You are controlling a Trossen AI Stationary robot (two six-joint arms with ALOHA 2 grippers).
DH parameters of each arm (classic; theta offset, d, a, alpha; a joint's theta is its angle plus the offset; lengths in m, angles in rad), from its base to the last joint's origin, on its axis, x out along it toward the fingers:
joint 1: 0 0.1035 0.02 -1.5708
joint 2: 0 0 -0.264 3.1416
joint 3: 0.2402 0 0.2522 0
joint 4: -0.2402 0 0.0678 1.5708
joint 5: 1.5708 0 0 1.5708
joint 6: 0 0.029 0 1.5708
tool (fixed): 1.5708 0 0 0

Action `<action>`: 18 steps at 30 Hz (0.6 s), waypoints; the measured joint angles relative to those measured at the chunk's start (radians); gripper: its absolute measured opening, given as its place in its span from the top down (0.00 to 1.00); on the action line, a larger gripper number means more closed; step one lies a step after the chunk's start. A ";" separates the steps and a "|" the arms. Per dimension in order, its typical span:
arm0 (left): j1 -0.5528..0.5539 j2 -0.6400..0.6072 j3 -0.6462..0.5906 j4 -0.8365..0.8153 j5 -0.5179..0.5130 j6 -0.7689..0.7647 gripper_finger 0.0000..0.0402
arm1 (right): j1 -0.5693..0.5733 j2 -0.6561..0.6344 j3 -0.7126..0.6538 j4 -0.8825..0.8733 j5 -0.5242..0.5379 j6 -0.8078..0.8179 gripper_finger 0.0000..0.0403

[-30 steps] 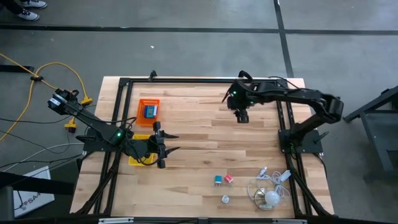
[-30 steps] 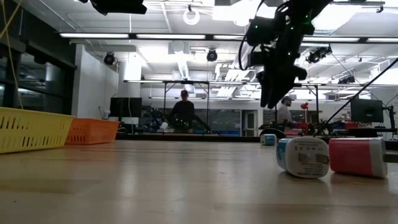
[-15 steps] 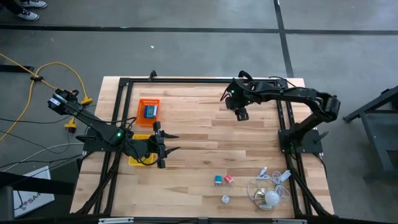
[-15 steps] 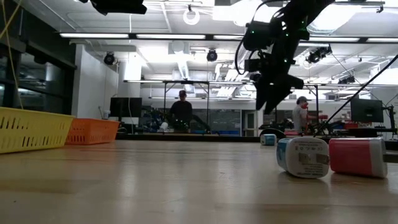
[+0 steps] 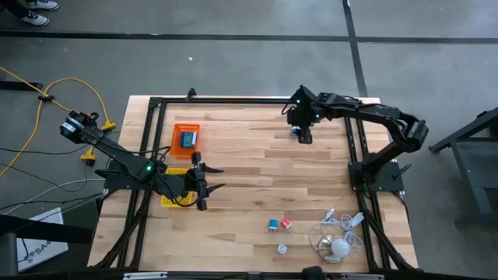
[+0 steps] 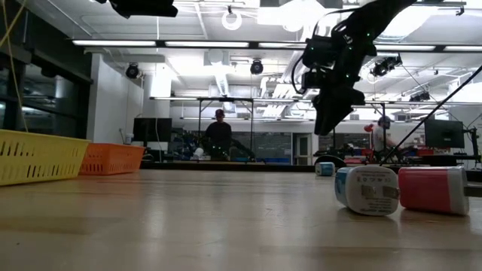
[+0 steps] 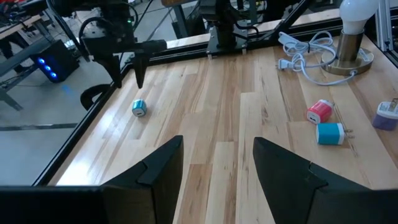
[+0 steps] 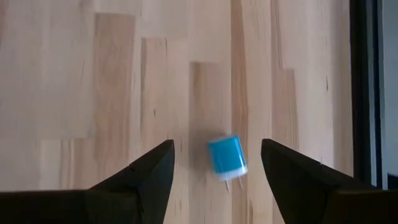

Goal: Pick & Place Office items
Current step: Put the top blue charger adapter into the yellow basket

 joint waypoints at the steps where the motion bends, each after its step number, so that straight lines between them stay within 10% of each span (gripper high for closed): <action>1: 0.000 0.000 0.000 0.000 0.000 0.000 0.54 | -0.002 0.000 0.000 -0.004 0.014 -0.002 0.43; 18: 0.000 0.000 0.000 0.000 0.000 0.000 0.54 | 0.105 0.015 0.007 -0.009 0.147 -0.092 0.43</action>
